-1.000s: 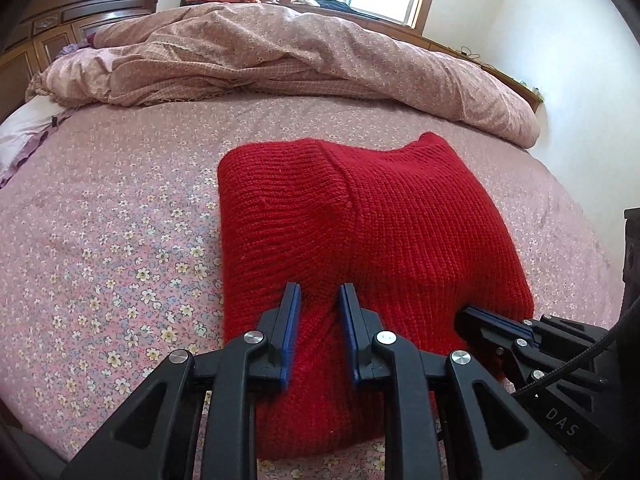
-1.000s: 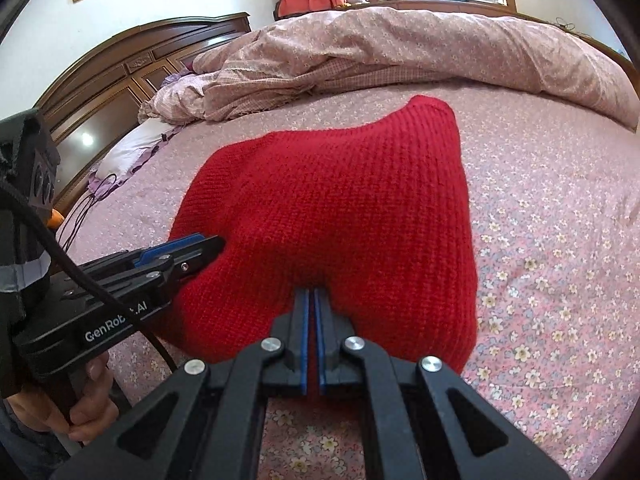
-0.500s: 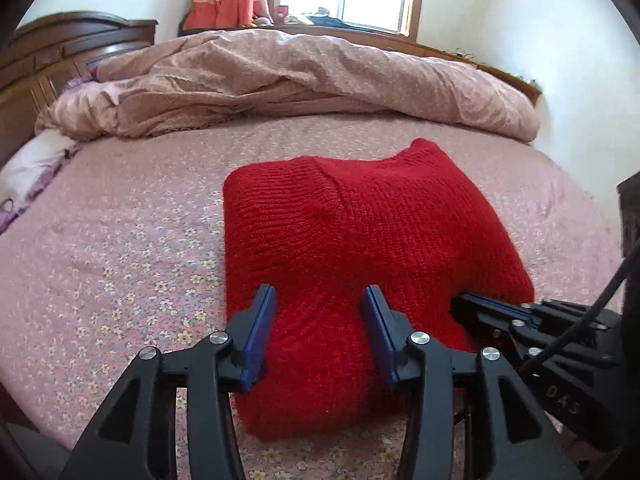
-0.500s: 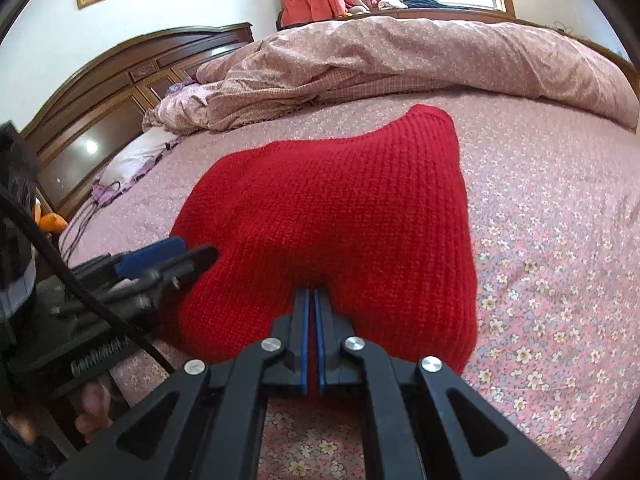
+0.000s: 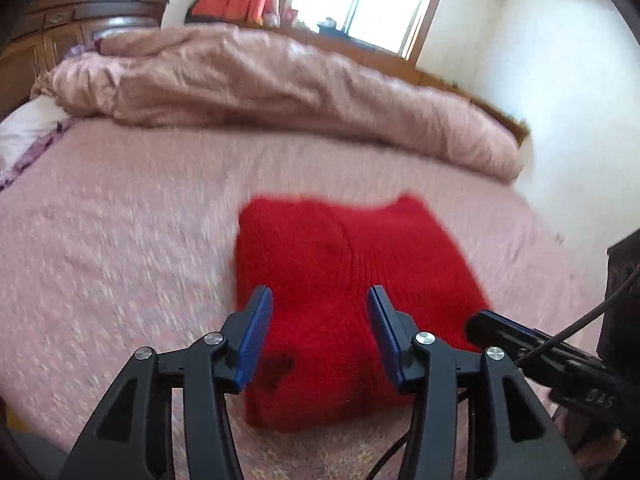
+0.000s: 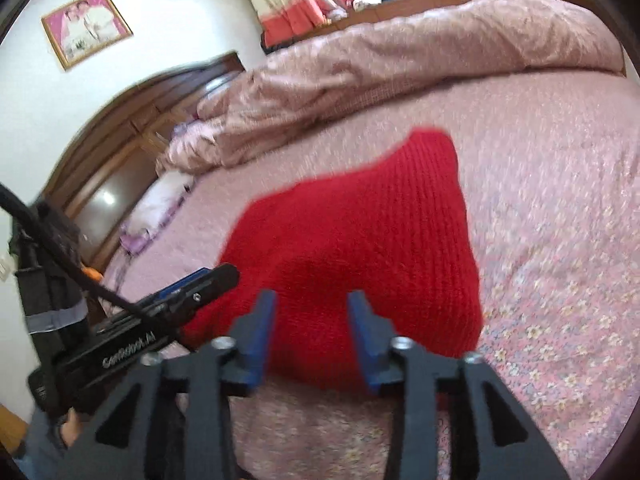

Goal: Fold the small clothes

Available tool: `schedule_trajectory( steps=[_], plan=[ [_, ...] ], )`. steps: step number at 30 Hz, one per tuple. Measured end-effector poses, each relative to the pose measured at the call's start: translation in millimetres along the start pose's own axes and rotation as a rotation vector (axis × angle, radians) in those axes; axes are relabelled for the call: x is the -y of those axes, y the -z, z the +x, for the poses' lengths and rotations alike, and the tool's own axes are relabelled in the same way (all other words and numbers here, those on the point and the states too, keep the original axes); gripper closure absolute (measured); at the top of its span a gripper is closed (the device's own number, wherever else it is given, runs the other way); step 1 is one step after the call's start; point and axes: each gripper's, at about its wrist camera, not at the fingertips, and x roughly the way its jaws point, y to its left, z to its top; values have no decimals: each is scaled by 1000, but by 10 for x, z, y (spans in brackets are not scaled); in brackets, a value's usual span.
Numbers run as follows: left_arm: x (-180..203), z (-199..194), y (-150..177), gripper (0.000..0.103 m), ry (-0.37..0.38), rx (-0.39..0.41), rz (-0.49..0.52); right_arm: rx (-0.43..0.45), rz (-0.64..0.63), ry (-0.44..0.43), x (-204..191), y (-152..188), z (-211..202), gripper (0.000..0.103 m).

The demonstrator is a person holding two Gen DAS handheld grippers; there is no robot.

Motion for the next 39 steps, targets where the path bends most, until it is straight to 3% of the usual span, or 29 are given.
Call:
schedule_trajectory(
  steps=[4, 8, 12, 14, 17, 20, 22, 25, 30, 33, 34, 36, 39],
  plan=[
    [-162, -7, -311, 42, 52, 33, 24, 46, -98, -4, -204, -303, -145, 48],
    [-504, 323, -466, 41, 26, -22, -47, -40, -226, 19, -450, -672, 162, 47],
    [-938, 705, -206, 41, 43, -139, -179, -141, -263, 16, -623, -994, 657, 48],
    [-1078, 830, -19, 41, 103, -192, -237, -217, -261, 34, -636, -989, 925, 49],
    [-1139, 776, 45, 38, 134, -156, -224, -332, -252, 81, -544, -708, 1254, 66],
    [-1155, 760, 88, 37, 156, -143, -212, -266, -354, 127, -543, -447, 1230, 67],
    [-1172, 754, 94, 37, 169, -140, -218, -268, -372, 152, -572, -391, 1216, 67],
    [-1222, 794, -41, 37, 194, -145, -228, -301, -373, 154, -588, -466, 1227, 68],
    [-1446, 787, -393, 37, 204, -83, -226, -382, -409, 113, -630, -690, 1281, 68],
    [-1611, 933, -622, 37, 217, -109, -212, -338, -439, 73, -768, -894, 1247, 68],
    [-1695, 980, -693, 37, 187, -92, -209, -319, -452, 59, -829, -956, 1257, 67],
    [-1835, 1086, -752, 37, 124, -76, -233, -304, -464, 59, -943, -1050, 1368, 51],
    [-2007, 1214, -736, 38, 162, -113, -339, -374, -450, 42, -1062, -1005, 1702, 46]
  ],
)
